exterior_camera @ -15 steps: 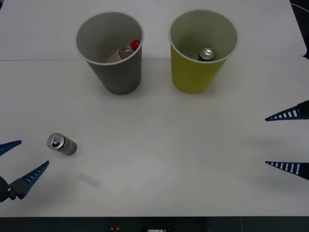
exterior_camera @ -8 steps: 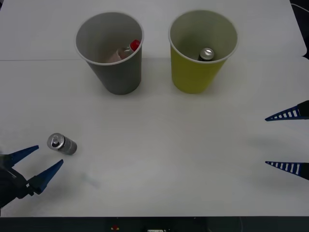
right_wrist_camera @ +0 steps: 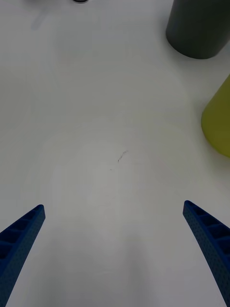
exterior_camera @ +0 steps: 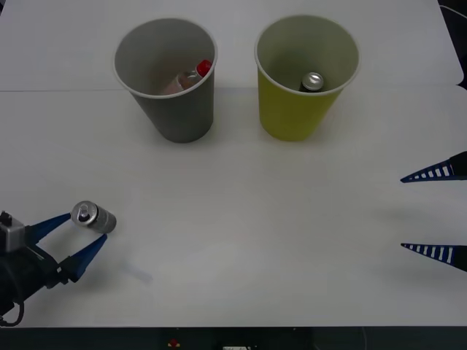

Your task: Put the can into the green bin and the plastic bottle into the gray bin

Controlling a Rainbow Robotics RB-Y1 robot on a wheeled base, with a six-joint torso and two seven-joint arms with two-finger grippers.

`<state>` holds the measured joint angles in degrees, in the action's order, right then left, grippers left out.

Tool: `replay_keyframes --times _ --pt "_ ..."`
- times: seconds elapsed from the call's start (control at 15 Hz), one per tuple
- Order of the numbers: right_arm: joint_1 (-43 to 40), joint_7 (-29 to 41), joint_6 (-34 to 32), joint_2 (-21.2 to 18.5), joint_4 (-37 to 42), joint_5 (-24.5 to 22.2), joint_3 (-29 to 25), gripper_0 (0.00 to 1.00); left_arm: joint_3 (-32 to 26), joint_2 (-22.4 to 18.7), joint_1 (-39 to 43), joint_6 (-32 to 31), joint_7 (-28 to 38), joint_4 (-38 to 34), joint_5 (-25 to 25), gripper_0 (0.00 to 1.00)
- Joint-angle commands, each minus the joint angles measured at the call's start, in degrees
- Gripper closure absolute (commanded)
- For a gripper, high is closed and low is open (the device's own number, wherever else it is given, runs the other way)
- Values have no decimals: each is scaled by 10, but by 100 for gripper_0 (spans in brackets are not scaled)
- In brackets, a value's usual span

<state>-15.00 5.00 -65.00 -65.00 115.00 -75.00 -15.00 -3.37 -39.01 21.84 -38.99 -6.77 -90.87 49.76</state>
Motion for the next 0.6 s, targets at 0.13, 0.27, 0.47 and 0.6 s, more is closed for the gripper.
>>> replay_keyframes --times 0.13,0.27,0.47,0.6 --pt "0 0 0 0 0 0 0 0 13 10 -25 1 -37 27 -5 0" --pt "0 0 0 0 0 0 0 0 15 19 -36 1 -55 34 0 0" --pt "0 0 0 0 0 0 0 0 21 38 -64 -2 -115 69 -17 0" --pt "0 0 0 0 0 0 0 0 22 50 -85 -13 -136 98 -20 0"
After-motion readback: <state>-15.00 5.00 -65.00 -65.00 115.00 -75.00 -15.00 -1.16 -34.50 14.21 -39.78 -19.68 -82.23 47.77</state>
